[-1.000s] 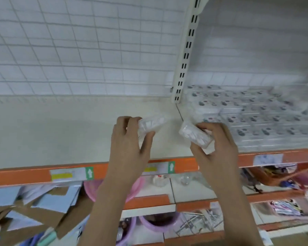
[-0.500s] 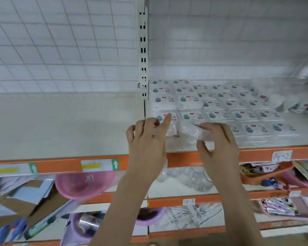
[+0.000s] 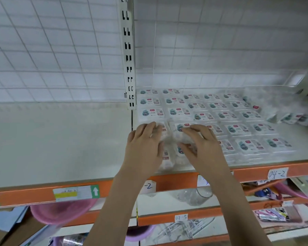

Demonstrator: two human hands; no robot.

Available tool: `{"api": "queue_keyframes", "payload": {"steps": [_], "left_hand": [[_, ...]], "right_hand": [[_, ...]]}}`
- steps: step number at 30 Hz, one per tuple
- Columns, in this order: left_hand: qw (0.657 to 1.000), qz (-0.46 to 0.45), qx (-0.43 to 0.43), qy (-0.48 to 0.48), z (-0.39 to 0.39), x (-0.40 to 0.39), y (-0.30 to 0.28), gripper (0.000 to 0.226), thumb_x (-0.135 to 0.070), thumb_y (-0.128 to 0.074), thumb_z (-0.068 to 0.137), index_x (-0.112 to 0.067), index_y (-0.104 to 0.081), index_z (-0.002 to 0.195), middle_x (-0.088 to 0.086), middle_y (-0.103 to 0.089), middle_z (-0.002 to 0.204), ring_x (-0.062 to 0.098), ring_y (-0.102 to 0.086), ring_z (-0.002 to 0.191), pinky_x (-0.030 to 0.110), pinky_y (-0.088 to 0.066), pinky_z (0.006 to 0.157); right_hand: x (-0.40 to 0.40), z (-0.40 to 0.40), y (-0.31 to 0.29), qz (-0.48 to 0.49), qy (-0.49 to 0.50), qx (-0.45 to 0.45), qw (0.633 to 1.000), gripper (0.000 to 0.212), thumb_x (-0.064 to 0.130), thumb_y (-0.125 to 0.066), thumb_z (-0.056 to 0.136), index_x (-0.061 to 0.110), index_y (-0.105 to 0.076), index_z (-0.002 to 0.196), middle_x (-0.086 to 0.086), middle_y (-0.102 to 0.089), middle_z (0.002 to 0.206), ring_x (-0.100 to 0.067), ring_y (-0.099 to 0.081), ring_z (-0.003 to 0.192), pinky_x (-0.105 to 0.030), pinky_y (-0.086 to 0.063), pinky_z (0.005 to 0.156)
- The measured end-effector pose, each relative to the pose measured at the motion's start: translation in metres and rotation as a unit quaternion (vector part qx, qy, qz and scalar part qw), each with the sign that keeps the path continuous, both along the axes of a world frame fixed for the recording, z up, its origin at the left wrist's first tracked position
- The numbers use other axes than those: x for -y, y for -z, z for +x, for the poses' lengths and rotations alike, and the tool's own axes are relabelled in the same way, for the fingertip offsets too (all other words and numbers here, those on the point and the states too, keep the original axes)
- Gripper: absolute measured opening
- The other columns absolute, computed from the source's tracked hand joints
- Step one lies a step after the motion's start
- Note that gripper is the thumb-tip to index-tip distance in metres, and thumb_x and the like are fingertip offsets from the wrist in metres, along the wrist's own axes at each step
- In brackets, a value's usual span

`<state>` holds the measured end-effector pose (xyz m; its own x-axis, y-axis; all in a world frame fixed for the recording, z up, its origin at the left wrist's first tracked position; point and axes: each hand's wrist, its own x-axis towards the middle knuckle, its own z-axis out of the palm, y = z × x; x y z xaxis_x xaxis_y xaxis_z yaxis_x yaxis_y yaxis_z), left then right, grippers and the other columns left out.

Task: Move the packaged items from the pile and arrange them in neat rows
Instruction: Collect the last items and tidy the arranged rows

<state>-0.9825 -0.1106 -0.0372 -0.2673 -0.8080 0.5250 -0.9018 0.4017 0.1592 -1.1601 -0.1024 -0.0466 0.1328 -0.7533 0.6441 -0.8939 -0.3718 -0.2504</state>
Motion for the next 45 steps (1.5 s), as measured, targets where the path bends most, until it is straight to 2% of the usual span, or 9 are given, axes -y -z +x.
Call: {"api": "queue_keyframes", "payload": {"steps": [3,7,14,21,25,29,34,41,45], "left_hand": [[1.0,0.011,-0.006,0.009,0.002,0.005,-0.001,0.038,-0.012,-0.074,0.071,-0.006,-0.065,0.107,0.008,-0.064,0.111,0.031,-0.061,0.101,0.043,-0.051,0.078],[0.997,0.06,-0.035,0.027,0.003,0.011,-0.007,0.032,-0.005,-0.061,0.082,-0.009,-0.062,0.115,0.006,-0.059,0.122,0.029,-0.053,0.113,0.043,-0.044,0.09],[0.996,0.035,-0.05,0.071,0.006,0.018,-0.004,0.036,0.005,-0.073,0.067,-0.006,-0.068,0.1,0.009,-0.067,0.106,0.029,-0.064,0.098,0.044,-0.052,0.079],[0.995,0.035,-0.039,0.087,0.011,0.018,-0.007,0.033,-0.014,-0.067,0.081,-0.004,-0.063,0.112,0.012,-0.062,0.116,0.029,-0.059,0.109,0.038,-0.043,0.094],[0.988,0.13,-0.013,0.077,0.013,-0.005,-0.016,0.102,-0.079,-0.04,0.065,-0.016,-0.026,0.144,0.008,-0.022,0.152,0.025,-0.014,0.142,0.033,-0.009,0.113],[0.973,0.217,0.073,0.038,0.014,-0.027,-0.015,0.125,-0.087,-0.044,0.054,-0.027,0.021,0.142,-0.006,0.033,0.145,0.01,0.032,0.134,0.03,0.017,0.109],[0.979,0.188,0.074,-0.003,0.01,-0.021,-0.007,0.111,-0.07,-0.052,0.072,-0.017,0.011,0.146,0.006,0.018,0.154,0.018,0.018,0.141,0.031,0.007,0.115],[0.977,0.203,0.063,0.001,0.002,-0.014,-0.012,0.115,-0.068,-0.058,0.066,-0.016,0.005,0.147,0.007,0.011,0.155,0.019,0.014,0.142,0.03,0.002,0.116],[0.978,0.191,0.075,-0.02,0.002,-0.026,-0.016,0.116,-0.067,-0.06,0.068,-0.018,0.01,0.146,0.006,0.02,0.153,0.02,0.018,0.141,0.032,0.005,0.114]], "right_hand": [[0.001,-0.001,0.0,0.001,-0.003,0.002,1.0,0.031,0.013,-0.06,0.079,0.01,-0.065,0.109,-0.013,-0.059,0.109,-0.031,-0.059,0.095,-0.026,-0.04,0.091],[0.012,0.001,-0.002,0.002,0.002,0.0,1.0,0.027,0.005,-0.063,0.079,0.008,-0.068,0.105,-0.015,-0.061,0.105,-0.033,-0.062,0.089,-0.026,-0.038,0.091],[0.02,-0.001,-0.002,0.018,-0.016,0.007,1.0,0.031,0.004,-0.071,0.076,0.01,-0.067,0.107,-0.013,-0.06,0.105,-0.031,-0.059,0.093,-0.021,-0.037,0.088],[0.021,-0.001,-0.006,0.06,-0.024,-0.003,0.998,0.031,0.017,-0.06,0.08,0.01,-0.065,0.111,-0.011,-0.06,0.108,-0.031,-0.058,0.098,-0.029,-0.038,0.09],[0.013,-0.004,-0.015,0.077,-0.052,-0.025,0.995,0.045,0.039,-0.052,0.083,0.008,-0.062,0.114,-0.01,-0.06,0.115,-0.031,-0.055,0.108,-0.033,-0.04,0.095],[-0.004,-0.018,-0.02,0.139,-0.107,-0.055,0.983,0.079,0.069,-0.042,0.075,0.015,-0.049,0.132,-0.001,-0.044,0.139,-0.022,-0.033,0.133,-0.034,-0.024,0.11],[-0.008,-0.038,-0.011,0.164,-0.123,-0.096,0.974,0.087,0.071,-0.044,0.07,0.017,-0.038,0.139,0.008,-0.028,0.145,-0.006,-0.013,0.136,-0.026,-0.009,0.114],[-0.003,-0.039,-0.011,0.132,-0.116,-0.084,0.981,0.073,0.051,-0.064,0.073,0.013,-0.047,0.133,-0.003,-0.041,0.142,-0.017,-0.028,0.132,-0.026,-0.02,0.106],[-0.01,-0.042,-0.013,0.161,-0.133,-0.117,0.971,0.085,0.049,-0.064,0.079,0.021,-0.019,0.145,0.01,-0.008,0.152,-0.009,-0.003,0.14,-0.022,-0.001,0.11]]}}
